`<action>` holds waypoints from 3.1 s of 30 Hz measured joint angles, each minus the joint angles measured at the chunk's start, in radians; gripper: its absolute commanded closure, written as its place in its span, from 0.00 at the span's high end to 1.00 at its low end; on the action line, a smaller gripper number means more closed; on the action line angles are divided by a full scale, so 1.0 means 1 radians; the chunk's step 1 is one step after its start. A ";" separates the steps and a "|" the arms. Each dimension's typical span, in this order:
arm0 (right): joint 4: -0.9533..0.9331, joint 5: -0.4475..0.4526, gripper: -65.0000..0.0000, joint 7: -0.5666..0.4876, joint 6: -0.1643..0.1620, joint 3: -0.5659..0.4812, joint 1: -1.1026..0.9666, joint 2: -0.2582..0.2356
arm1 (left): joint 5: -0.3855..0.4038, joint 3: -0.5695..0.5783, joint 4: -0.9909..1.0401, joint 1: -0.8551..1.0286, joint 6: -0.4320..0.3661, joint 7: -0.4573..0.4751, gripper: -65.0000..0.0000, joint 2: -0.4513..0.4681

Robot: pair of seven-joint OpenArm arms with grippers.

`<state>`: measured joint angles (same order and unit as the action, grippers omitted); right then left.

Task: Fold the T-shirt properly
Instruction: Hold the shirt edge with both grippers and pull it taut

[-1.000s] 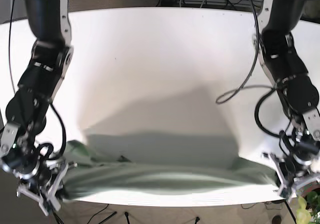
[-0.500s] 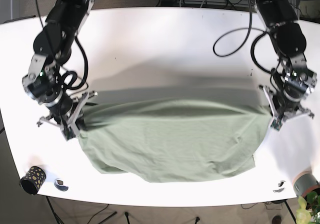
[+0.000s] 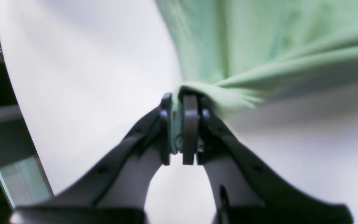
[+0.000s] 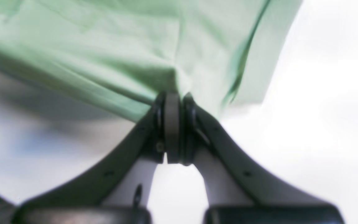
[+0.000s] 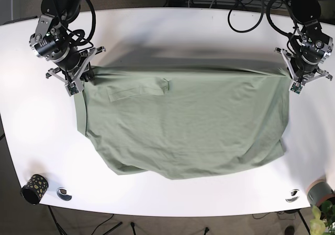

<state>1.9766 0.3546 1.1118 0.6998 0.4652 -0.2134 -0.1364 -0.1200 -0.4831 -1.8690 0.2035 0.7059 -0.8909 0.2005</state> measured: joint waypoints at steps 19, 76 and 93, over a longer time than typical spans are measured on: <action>-0.204 0.020 0.00 -0.001 0.000 -0.002 0.255 -0.002 | -0.015 0.097 0.230 -0.312 -0.001 0.002 0.00 0.001; -0.477 0.016 0.70 -0.090 -0.003 -0.001 0.240 -0.110 | 0.557 0.178 0.632 -0.396 -0.009 0.118 0.56 0.257; -0.605 0.020 0.21 -0.185 -0.003 -0.002 0.255 -0.113 | 0.282 0.183 0.659 -0.351 -0.008 0.208 0.42 0.169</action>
<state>1.3720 0.3748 0.9272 0.6964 0.4629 0.0418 -0.2489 0.1623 -0.3004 -1.2102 -0.1478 0.6975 -0.6827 0.3698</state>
